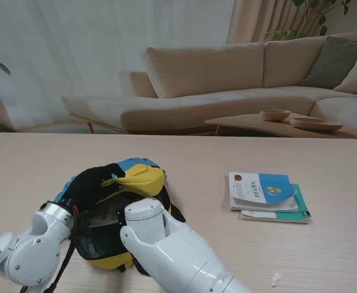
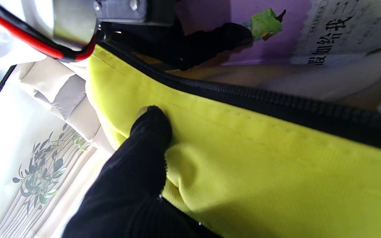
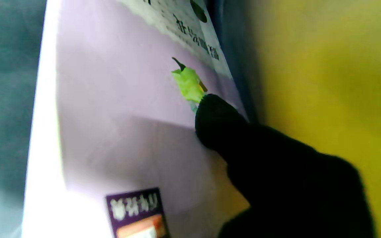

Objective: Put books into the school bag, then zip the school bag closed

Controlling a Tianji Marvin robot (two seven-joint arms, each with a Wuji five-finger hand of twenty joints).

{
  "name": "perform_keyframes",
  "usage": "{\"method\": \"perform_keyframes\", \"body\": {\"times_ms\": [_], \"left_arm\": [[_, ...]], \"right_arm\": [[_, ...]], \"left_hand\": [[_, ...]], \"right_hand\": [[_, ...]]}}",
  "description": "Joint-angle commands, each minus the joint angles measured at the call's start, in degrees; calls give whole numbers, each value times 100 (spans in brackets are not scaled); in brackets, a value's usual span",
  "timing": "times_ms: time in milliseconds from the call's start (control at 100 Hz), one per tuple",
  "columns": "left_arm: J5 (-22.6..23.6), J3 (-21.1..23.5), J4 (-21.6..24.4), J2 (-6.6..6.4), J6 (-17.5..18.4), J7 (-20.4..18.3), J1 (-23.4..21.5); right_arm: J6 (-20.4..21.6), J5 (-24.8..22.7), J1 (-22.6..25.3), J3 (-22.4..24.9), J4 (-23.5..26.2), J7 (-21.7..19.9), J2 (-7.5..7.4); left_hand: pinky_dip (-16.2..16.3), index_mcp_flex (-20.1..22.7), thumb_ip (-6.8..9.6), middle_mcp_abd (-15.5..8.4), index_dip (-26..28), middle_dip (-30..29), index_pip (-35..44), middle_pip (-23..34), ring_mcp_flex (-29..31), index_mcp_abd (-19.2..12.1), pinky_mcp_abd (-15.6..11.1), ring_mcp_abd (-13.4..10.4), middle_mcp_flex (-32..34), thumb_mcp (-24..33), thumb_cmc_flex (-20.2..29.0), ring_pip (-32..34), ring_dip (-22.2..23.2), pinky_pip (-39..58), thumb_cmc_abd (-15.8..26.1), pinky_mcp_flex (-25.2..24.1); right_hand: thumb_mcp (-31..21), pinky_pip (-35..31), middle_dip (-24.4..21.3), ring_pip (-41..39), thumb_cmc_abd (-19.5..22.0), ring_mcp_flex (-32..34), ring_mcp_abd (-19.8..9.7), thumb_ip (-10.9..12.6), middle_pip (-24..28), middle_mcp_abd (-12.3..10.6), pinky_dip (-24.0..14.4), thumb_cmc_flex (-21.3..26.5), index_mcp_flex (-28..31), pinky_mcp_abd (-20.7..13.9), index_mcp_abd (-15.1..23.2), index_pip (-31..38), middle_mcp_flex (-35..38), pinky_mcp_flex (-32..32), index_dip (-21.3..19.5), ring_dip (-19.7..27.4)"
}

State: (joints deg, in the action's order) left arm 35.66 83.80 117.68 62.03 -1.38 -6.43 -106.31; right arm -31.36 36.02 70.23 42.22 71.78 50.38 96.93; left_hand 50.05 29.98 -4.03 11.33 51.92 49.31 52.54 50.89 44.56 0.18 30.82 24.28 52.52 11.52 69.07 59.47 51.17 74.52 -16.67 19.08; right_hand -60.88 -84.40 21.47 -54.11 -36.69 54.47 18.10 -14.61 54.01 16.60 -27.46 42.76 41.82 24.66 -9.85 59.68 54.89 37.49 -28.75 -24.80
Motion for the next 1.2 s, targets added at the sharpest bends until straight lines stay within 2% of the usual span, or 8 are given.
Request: {"method": "perform_keyframes", "body": {"times_ms": [0, 100, 170, 200, 740, 880, 1060, 1190], "left_arm": [[-27, 0, 95, 32, -11, -71, -37], [-42, 7, 92, 34, 4, -61, -40], [-53, 12, 89, 35, 13, -61, -41], [-58, 13, 86, 35, 15, -59, -40], [-60, 26, 63, 41, 18, -31, -14], [-24, 20, 27, 44, -8, -5, 10], [-8, 0, -34, 45, -39, 4, 63], [-4, -11, -55, 43, -55, -6, 94]], "right_arm": [[-15, 21, 28, -4, 121, -150, 23], [-138, -69, 62, 21, 206, -363, -52], [-224, -225, 84, 35, 233, -515, -96], [-245, -256, 89, 41, 242, -545, -107], [-722, -1271, 250, 145, 553, -1021, -305], [-688, -1362, 340, 167, 751, -1133, -417], [-638, -1449, 450, 181, 1002, -1326, -565], [-586, -1619, 537, 164, 1129, -1397, -638]], "left_hand": [[153, 57, 17, -128, 459, 182, 813, 382, 22, -267, 217, 133, 257, -24, 490, 216, 111, 173, 544, -24], [155, 58, 17, -122, 449, 186, 807, 382, 19, -263, 208, 132, 271, -24, 490, 212, 113, 171, 544, -25], [157, 57, 17, -128, 446, 187, 806, 383, 24, -270, 216, 128, 278, -27, 490, 212, 113, 171, 544, -23], [158, 63, 22, -121, 449, 187, 813, 377, 23, -255, 216, 132, 266, -17, 490, 211, 114, 171, 538, -22], [164, 59, 17, -127, 451, 196, 817, 385, 29, -267, 209, 120, 286, -24, 490, 212, 118, 168, 548, -23], [167, 62, 18, -128, 451, 200, 819, 385, 32, -261, 213, 124, 272, -21, 490, 213, 119, 172, 542, -13], [168, 61, 17, -124, 454, 202, 822, 392, 35, -252, 213, 128, 274, -13, 490, 216, 121, 174, 540, -9], [168, 67, 15, -132, 458, 201, 826, 391, 35, -262, 210, 126, 275, -16, 490, 216, 121, 171, 540, -13]], "right_hand": [[-140, 93, -32, 180, 253, -333, 35, 78, -83, 127, 21, 470, -236, -21, 652, 281, -315, -277, 306, -29], [-704, 249, 100, 702, -393, -896, -131, 103, -244, 67, -99, -328, -684, -196, 398, -176, -993, -718, 700, 2], [-1119, 431, 231, 1087, -447, -1269, -222, 752, -451, 47, -136, -1067, -726, -269, 148, -1152, -1417, -989, 159, 38], [-1158, 498, 219, 1214, -526, -1407, -251, 848, -514, 63, -122, -1161, -819, -312, 82, -1355, -1561, -1089, 88, 78], [-451, 2274, -275, 3557, -605, -3444, -553, 729, -1640, 64, 768, -1636, -2646, -1099, -534, -2428, -3877, -2837, 1619, 1088], [-286, 2890, -459, 4182, -458, -4003, -815, 740, -1952, -106, 1141, -1653, -3127, -1531, -490, -2671, -4547, -3454, 1978, 1424], [-75, 3261, -987, 5110, -139, -4228, -1211, 786, -3250, -401, 1470, -1701, -3641, -2020, -325, -2868, -4527, -3932, 2395, 1958], [-51, 3319, -1100, 5544, 106, -4179, -1335, 832, -3587, -529, 1541, -1735, -3685, -2189, -234, -3073, -4544, -4127, 2595, 2257]]}}
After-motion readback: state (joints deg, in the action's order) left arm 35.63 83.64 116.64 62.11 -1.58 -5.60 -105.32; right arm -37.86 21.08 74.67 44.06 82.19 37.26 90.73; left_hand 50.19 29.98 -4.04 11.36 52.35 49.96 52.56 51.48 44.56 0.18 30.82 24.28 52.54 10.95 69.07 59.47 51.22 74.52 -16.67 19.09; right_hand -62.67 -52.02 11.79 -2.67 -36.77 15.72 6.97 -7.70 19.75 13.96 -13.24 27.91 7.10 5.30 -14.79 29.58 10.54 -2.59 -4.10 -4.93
